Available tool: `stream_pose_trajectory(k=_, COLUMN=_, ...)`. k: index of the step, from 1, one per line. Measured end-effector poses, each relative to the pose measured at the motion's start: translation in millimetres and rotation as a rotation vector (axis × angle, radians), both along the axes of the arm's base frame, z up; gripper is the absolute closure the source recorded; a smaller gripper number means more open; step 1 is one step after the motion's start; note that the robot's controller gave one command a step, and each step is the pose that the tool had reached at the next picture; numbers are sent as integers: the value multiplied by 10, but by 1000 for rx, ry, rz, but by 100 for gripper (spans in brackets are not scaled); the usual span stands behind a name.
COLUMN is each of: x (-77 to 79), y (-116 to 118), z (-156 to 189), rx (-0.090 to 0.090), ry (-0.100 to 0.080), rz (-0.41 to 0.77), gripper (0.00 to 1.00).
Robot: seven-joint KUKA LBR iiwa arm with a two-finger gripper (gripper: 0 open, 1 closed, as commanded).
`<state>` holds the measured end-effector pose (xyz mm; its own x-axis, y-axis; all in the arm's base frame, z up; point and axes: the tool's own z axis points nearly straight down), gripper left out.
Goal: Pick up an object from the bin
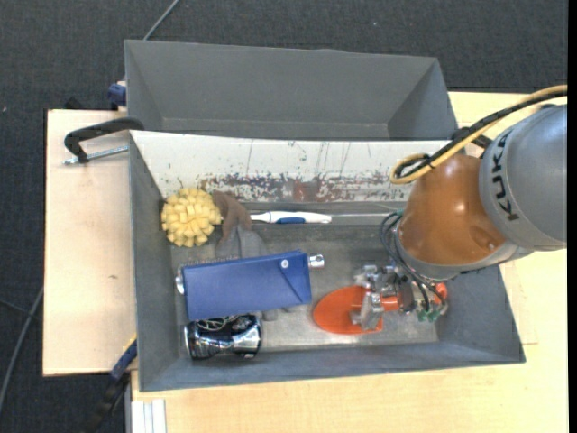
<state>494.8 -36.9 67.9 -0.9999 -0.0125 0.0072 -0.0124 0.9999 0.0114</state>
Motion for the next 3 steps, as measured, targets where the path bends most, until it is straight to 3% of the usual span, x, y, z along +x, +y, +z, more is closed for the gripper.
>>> stream_pose_trajectory(k=3, x=-1, y=6, z=146, rx=1, ry=-1, rz=1, gripper=100)
